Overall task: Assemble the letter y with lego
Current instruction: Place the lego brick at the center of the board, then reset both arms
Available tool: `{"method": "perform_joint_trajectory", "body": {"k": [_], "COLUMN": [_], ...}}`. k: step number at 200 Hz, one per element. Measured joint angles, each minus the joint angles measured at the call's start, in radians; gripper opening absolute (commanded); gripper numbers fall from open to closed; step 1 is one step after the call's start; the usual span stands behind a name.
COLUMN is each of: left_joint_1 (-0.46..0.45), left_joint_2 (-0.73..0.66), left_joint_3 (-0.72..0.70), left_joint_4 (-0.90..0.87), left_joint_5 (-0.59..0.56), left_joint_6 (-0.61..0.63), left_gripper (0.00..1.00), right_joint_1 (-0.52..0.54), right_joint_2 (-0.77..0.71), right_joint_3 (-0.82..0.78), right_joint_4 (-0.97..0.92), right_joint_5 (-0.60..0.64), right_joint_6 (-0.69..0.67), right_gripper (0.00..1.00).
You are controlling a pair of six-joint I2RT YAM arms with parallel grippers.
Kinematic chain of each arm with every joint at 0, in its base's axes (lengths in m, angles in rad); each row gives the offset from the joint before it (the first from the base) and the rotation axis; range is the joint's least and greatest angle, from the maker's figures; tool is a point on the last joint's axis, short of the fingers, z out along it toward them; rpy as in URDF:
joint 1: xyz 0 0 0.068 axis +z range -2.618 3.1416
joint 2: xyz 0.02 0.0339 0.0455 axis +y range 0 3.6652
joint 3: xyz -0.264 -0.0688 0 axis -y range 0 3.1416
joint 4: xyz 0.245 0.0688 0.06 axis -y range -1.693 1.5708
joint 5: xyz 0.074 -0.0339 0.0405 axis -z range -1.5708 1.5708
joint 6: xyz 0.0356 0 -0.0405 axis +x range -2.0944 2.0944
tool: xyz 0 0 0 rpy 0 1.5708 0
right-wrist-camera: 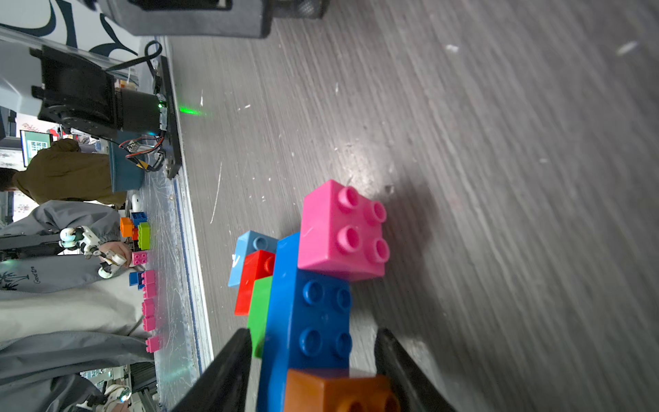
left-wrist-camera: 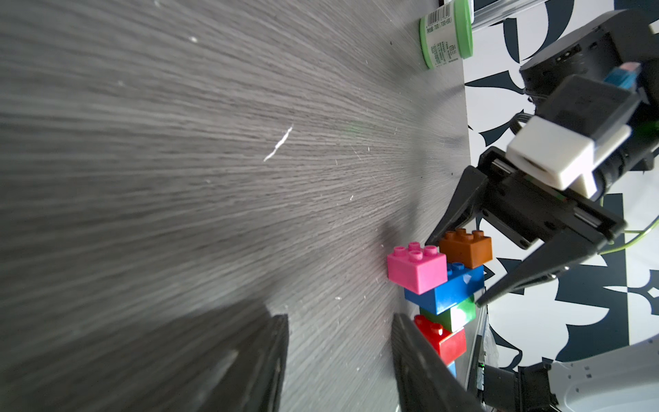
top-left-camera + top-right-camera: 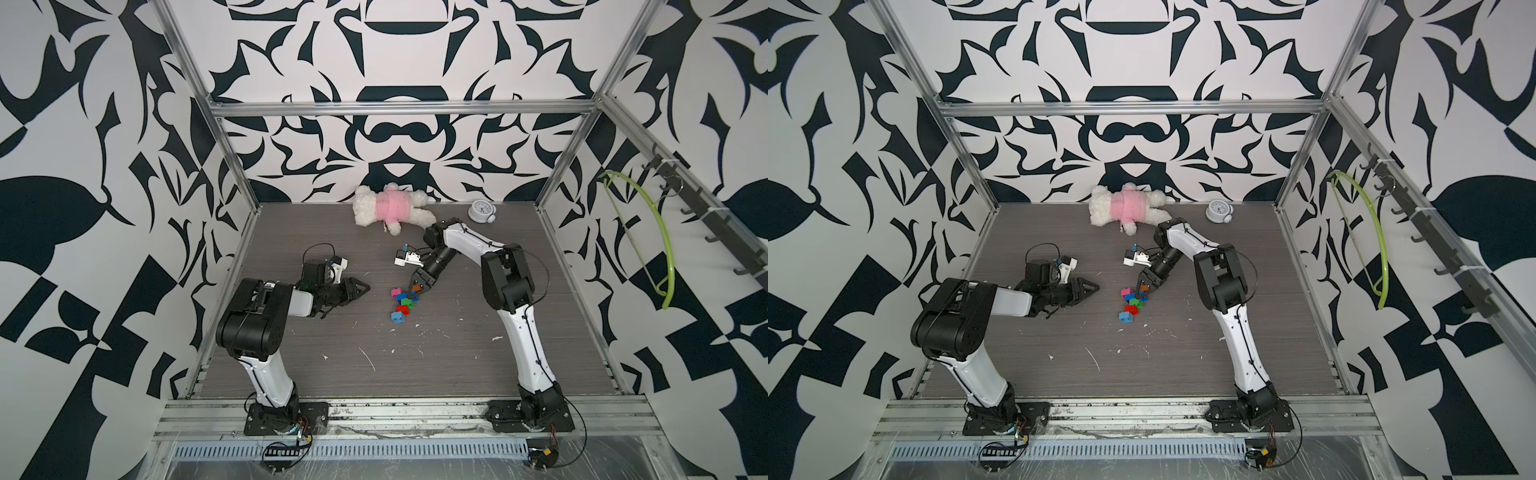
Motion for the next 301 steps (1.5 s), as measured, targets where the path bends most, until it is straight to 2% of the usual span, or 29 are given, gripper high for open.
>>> {"method": "perform_joint_trajectory", "body": {"k": [52, 116, 138, 159, 176, 181, 184, 188, 193, 197, 223, 246, 271, 301], "left_joint_1": [0.000, 0.001, 0.011, 0.037, 0.075, 0.090, 0.098, 0.110, 0.124, 0.138, 0.214, 0.254, 0.267, 0.273], "left_joint_2": [-0.022, -0.075, -0.102, -0.142, -0.188, -0.207, -0.217, -0.232, -0.248, -0.263, -0.349, -0.432, -0.496, -0.487], "left_joint_3": [0.002, 0.019, 0.040, 0.073, 0.108, 0.119, 0.125, 0.134, 0.143, 0.150, 0.167, 0.107, -0.036, -0.213], "left_joint_4": [-0.045, -0.149, -0.189, -0.240, -0.286, -0.302, -0.310, -0.321, -0.334, -0.346, -0.385, -0.354, -0.237, -0.082], "left_joint_5": [-0.009, -0.053, -0.068, -0.090, -0.117, -0.131, -0.138, -0.147, -0.158, -0.170, -0.261, -0.405, -0.535, -0.611], "left_joint_6": [0.021, 0.068, 0.095, 0.136, 0.184, 0.209, 0.209, 0.235, 0.248, 0.262, 0.357, 0.419, 0.475, 0.517], "left_gripper": [0.54, 0.55, 0.58, 0.67, 0.78, 0.83, 0.91, 1.00, 0.99, 0.99, 0.99, 0.99, 0.99, 0.99], "right_joint_1": [-0.034, -0.062, -0.077, -0.108, -0.147, -0.164, -0.171, -0.181, -0.193, -0.203, -0.249, -0.250, -0.249, -0.249], "right_joint_2": [-0.037, -0.123, -0.175, -0.259, -0.375, -0.422, -0.445, -0.480, -0.523, -0.562, -0.802, -0.966, -1.062, -1.096], "right_joint_3": [-0.072, -0.123, -0.160, -0.223, -0.320, -0.358, -0.378, -0.406, -0.442, -0.477, -0.719, -0.952, -1.164, -1.327], "right_joint_4": [0.039, 0.128, 0.171, 0.231, 0.327, 0.364, 0.386, 0.415, 0.451, 0.490, 0.756, 0.988, 1.175, 1.353], "right_joint_5": [0.039, 0.127, 0.158, 0.201, 0.259, 0.281, 0.288, 0.304, 0.322, 0.337, 0.478, 0.621, 0.757, 0.884], "right_joint_6": [0.033, 0.138, 0.174, 0.213, 0.267, 0.289, 0.296, 0.313, 0.332, 0.346, 0.454, 0.537, 0.600, 0.639], "right_gripper": [0.62, 0.65, 0.64, 0.64, 0.66, 0.67, 0.68, 0.75, 0.95, 1.00, 1.00, 1.00, 1.00, 1.00]}}
